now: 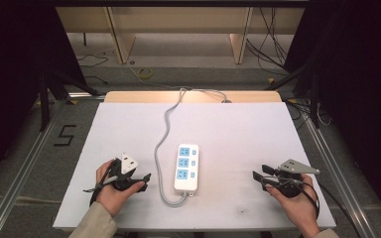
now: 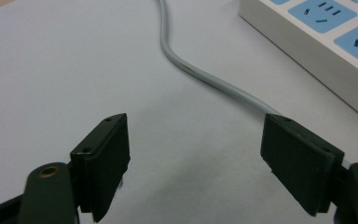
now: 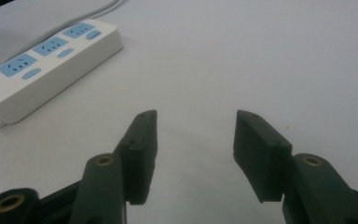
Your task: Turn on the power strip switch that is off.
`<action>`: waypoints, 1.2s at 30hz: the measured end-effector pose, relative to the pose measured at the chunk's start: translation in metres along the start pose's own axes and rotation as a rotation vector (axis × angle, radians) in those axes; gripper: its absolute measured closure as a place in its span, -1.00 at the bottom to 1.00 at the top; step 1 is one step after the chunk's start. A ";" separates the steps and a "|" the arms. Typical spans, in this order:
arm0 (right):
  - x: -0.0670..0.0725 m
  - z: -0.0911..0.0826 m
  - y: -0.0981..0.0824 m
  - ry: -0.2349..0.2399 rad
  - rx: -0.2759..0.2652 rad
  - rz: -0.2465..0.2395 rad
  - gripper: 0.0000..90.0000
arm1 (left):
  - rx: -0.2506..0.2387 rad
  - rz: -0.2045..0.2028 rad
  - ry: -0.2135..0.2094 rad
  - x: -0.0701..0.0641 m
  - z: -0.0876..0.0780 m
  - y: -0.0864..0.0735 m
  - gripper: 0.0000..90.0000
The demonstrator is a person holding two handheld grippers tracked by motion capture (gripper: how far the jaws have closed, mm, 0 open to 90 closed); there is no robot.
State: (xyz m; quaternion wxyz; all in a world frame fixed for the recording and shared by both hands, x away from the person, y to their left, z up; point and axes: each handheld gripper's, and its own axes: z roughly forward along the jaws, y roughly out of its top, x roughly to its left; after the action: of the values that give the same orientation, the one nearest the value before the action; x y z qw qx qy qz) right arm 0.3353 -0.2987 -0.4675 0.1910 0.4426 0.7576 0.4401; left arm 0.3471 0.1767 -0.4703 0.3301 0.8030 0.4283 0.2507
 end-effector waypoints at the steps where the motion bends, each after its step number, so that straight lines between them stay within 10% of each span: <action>1: 0.000 0.000 0.000 0.000 0.003 -0.004 0.21 | 0.002 -0.001 -0.003 0.000 0.001 -0.001 -0.48; 15: 0.002 0.000 0.003 -0.030 0.089 -0.041 1.00 | -0.006 0.004 -0.005 -0.002 0.002 -0.002 -0.46; 36: 0.012 0.006 0.016 0.034 0.216 -0.077 1.00 | -0.020 -0.012 0.000 -0.003 0.002 0.001 -0.45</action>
State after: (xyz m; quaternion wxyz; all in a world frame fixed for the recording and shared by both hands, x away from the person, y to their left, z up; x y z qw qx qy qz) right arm 0.3409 -0.2819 -0.4564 0.1461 0.4239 0.8201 0.3556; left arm 0.3470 0.1732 -0.4714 0.3398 0.7970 0.4306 0.2528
